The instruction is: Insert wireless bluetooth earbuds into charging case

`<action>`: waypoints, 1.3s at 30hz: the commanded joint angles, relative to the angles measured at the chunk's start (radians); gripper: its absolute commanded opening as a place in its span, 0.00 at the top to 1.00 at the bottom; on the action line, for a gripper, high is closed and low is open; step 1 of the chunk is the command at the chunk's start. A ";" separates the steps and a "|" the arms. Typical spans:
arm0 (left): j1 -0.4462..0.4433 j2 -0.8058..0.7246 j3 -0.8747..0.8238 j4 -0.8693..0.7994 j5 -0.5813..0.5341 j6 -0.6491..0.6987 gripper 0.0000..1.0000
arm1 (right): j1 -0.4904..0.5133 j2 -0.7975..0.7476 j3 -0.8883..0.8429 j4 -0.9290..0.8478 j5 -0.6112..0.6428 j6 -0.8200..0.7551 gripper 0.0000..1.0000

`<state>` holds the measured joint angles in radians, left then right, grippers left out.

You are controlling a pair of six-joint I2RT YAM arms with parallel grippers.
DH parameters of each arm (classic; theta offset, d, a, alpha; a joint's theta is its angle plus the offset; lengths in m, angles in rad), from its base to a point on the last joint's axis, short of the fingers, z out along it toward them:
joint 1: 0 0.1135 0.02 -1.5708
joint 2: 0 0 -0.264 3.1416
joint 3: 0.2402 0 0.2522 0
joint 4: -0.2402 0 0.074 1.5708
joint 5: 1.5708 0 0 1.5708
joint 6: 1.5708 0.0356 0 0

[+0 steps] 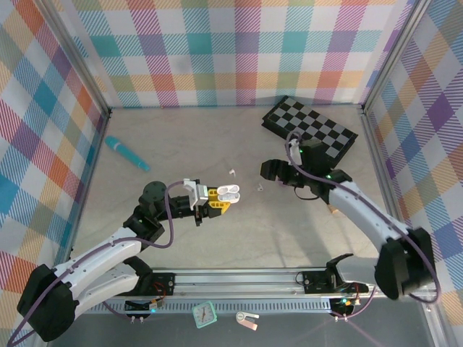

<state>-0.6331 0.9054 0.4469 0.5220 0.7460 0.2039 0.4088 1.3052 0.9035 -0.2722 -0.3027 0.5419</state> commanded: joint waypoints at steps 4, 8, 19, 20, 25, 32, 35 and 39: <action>-0.002 -0.021 0.006 -0.025 0.015 0.022 0.85 | -0.001 0.227 0.166 -0.153 0.006 -0.029 0.31; -0.002 -0.023 0.009 -0.046 0.019 0.027 0.85 | -0.001 0.356 0.249 -0.214 0.014 -0.061 0.37; -0.002 0.013 0.021 -0.056 0.029 0.043 0.85 | 0.014 0.585 0.373 -0.209 -0.073 -0.166 0.36; -0.002 0.014 0.022 -0.058 0.032 0.045 0.85 | 0.017 0.602 0.385 -0.218 -0.063 -0.178 0.36; -0.001 0.019 0.030 -0.074 0.035 0.050 0.85 | 0.028 0.666 0.438 -0.252 -0.027 -0.204 0.35; -0.002 0.014 0.038 -0.106 0.033 0.066 0.85 | 0.055 0.724 0.488 -0.274 -0.028 -0.223 0.34; -0.002 0.013 0.039 -0.112 0.033 0.066 0.84 | 0.069 0.733 0.500 -0.289 -0.038 -0.234 0.35; -0.002 0.010 0.040 -0.118 0.031 0.070 0.84 | 0.089 0.722 0.497 -0.307 -0.048 -0.248 0.36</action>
<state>-0.6331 0.9230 0.4553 0.4110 0.7506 0.2535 0.4770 2.0201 1.3830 -0.5327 -0.3302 0.3260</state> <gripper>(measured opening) 0.209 0.644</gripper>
